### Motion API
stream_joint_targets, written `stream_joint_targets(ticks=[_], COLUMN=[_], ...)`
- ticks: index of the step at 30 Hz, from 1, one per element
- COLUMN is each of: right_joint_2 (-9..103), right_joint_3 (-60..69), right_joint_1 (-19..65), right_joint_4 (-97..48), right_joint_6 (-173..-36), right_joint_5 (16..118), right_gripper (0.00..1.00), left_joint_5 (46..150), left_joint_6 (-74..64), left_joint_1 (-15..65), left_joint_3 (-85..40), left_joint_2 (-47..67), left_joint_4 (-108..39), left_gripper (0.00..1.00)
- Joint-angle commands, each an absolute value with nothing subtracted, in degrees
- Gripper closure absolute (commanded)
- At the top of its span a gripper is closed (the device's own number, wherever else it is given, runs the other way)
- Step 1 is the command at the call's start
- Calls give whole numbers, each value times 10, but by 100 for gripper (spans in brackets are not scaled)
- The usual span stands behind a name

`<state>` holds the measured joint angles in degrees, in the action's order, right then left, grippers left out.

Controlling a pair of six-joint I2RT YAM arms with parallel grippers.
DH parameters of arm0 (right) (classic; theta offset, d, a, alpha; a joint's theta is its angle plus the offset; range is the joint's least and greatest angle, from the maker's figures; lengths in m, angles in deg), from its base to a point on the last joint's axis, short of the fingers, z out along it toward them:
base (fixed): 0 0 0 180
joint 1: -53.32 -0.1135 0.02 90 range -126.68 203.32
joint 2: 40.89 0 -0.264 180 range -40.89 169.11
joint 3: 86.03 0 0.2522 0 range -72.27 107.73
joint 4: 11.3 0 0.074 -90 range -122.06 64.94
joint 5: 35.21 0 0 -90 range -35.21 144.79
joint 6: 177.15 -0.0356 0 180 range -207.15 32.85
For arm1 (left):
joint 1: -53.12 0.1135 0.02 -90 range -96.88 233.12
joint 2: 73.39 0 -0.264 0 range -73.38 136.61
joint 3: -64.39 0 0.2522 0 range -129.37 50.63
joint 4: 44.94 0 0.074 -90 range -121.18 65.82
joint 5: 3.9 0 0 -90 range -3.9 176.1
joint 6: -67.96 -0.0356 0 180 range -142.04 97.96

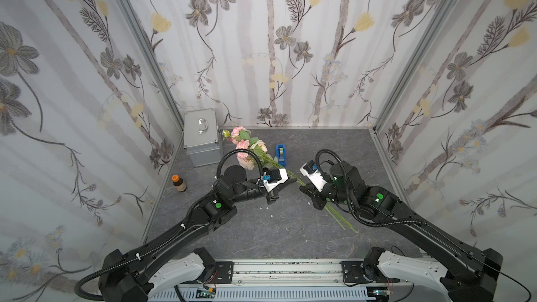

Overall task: Wrap bouquets with tape
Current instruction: Wrap the tape around the bouquet.

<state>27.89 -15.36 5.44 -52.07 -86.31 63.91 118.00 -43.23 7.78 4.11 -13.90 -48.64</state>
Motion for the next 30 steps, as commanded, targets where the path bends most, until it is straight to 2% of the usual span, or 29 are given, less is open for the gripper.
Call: stream_joint_targets(ticks=[1, 8, 16, 18, 20, 22, 23, 30], right_joint_2=[271, 232, 224, 227, 228, 227, 227, 230], right_joint_3=[-165, -188, -193, -194, -195, -198, -201, -217], right_joint_1=[50, 28, 12, 11, 11, 10, 10, 10], right_joint_4=[-482, -456, -470, -472, -471, -467, -466, -465], right_joint_6=[-845, -845, -825, -822, -820, -820, -820, -816], right_joint_5=[680, 702, 689, 689, 690, 689, 691, 680], right_gripper=[100, 100, 100, 100, 100, 100, 100, 100], left_joint_5=[1157, 1083, 1130, 1134, 1138, 1130, 1122, 1028], left_joint_6=[-451, -455, -458, -466, -465, -450, -445, -431], left_joint_1=[78, 79, 79, 79, 79, 79, 79, 79], left_joint_3=[32, 18, -34, -60, -84, -100, -108, -196], left_joint_2=[-127, -84, -54, -46, -37, -31, -28, 10], left_joint_4=[-513, -531, -442, -394, -354, -339, -334, -264], left_gripper=[100, 100, 98, 91, 77, 51, 40, 33])
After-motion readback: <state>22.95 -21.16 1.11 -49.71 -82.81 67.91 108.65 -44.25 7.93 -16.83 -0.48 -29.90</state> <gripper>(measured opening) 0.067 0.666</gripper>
